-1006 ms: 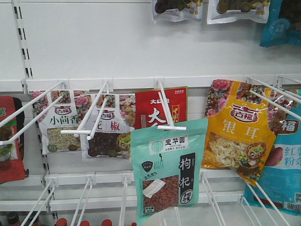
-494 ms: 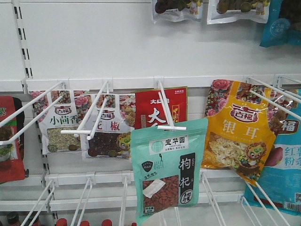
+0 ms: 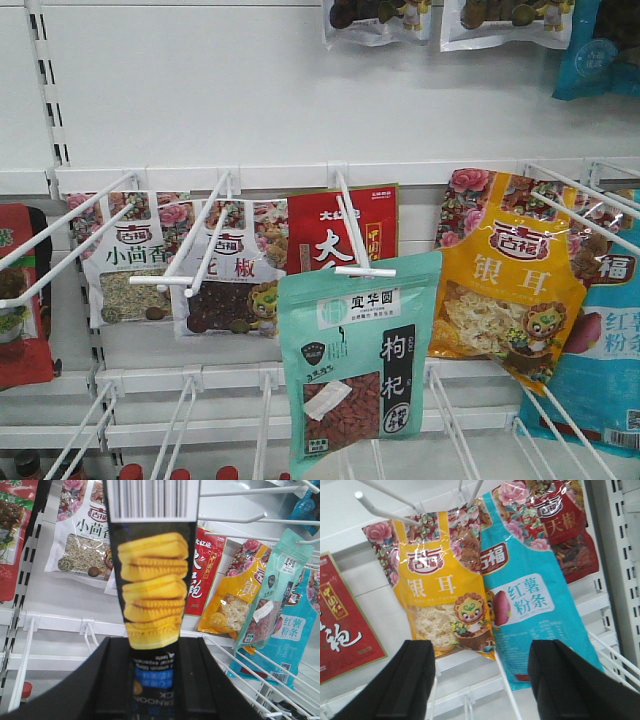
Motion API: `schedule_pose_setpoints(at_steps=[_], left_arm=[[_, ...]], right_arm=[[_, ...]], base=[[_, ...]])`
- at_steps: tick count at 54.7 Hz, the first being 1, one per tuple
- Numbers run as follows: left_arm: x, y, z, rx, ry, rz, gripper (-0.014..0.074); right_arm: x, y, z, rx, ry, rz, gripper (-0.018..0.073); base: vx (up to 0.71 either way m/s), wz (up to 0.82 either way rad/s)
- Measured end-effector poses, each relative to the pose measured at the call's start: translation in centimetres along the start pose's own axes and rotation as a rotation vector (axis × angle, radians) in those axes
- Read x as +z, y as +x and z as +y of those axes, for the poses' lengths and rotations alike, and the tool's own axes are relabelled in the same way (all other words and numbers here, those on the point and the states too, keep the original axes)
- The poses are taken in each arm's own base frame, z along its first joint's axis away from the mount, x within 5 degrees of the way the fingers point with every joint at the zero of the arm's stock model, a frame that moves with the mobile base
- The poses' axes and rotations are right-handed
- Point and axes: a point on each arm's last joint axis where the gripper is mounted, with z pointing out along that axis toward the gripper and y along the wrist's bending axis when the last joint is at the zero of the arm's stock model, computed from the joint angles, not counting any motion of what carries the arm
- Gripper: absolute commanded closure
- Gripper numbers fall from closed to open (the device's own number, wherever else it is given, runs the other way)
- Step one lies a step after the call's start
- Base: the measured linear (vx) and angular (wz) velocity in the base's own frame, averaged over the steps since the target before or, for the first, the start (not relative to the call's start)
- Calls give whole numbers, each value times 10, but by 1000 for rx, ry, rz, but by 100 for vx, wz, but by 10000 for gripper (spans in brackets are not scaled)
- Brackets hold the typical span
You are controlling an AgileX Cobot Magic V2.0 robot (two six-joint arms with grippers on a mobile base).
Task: Pick snacks and fruit into basket
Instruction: 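Close the right gripper on the teal goji-berry bag's top edge, then lift the teal bag up off its wire hook with the right gripper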
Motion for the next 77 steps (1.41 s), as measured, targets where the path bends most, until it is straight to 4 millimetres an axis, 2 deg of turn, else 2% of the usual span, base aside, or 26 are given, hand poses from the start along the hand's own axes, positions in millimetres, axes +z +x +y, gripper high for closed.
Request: schedule_pose_setpoints(at_steps=[8,23,40,53,77], left_arm=[[0,0,0,0,0,0,594],[0,0,0,0,0,0,594],[0,0,0,0,0,0,594],[0,0,0,0,0,0,594],[0,0,0,0,0,0,594]], right_arm=[[23,3,16,-36,-117,28,80],[63,31,43,-68,-365,146,80],[98,45,75,-85,-704,232,80],[110,47,88,-95,-855,267,80],[121,49,94,-102,-930,258,80]], base=[[0,0],[0,0],[0,0],[0,0],[0,0]])
